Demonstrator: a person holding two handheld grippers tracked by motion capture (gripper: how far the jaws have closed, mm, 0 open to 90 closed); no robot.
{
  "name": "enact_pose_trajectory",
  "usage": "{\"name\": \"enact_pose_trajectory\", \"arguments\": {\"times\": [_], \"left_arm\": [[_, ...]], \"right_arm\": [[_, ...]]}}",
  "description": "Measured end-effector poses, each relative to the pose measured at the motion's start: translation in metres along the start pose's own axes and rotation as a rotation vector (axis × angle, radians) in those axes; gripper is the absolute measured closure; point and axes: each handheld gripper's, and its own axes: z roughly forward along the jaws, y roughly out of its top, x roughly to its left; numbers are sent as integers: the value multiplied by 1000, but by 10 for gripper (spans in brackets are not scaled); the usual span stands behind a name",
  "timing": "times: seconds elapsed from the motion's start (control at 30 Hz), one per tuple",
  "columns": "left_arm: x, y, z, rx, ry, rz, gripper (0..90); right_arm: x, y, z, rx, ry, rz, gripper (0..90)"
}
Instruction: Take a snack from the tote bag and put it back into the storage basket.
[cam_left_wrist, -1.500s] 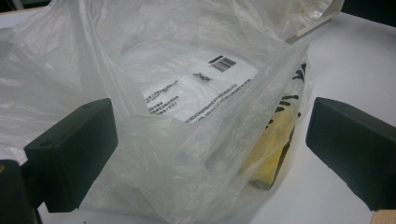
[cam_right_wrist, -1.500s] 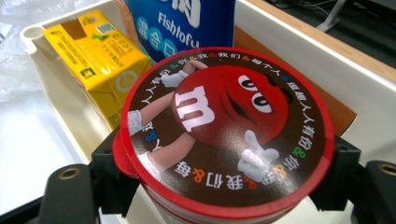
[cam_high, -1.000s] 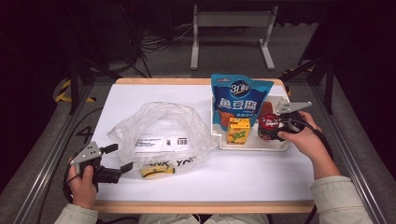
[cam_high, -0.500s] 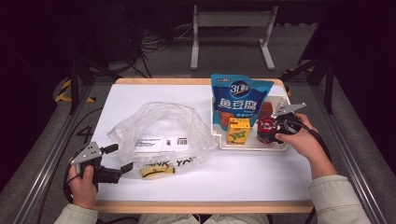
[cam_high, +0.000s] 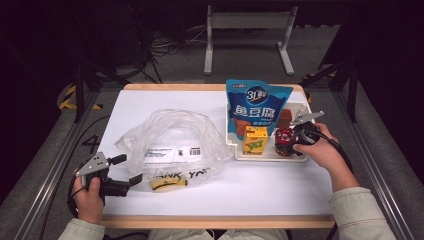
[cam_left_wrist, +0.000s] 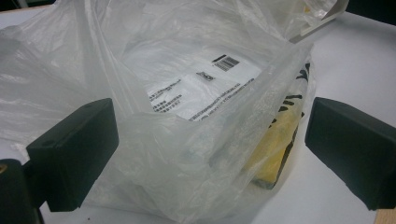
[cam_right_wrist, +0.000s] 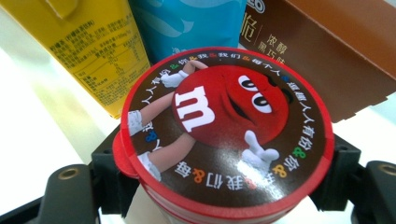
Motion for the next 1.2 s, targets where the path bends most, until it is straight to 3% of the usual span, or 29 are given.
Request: {"name": "enact_pose_trajectory", "arguments": {"times": [0.57,0.87,1.2], "left_arm": [[0,0,0,4,0,4,34],[0,0,0,4,0,3,34],[0,0,0,1,1,-1,34]], "right_arm": [[0,-1,2,11,2,7,254],[-2,-3,2,59,-31,-22,245],[-4,-4,1,60,-43,-15,242]]}}
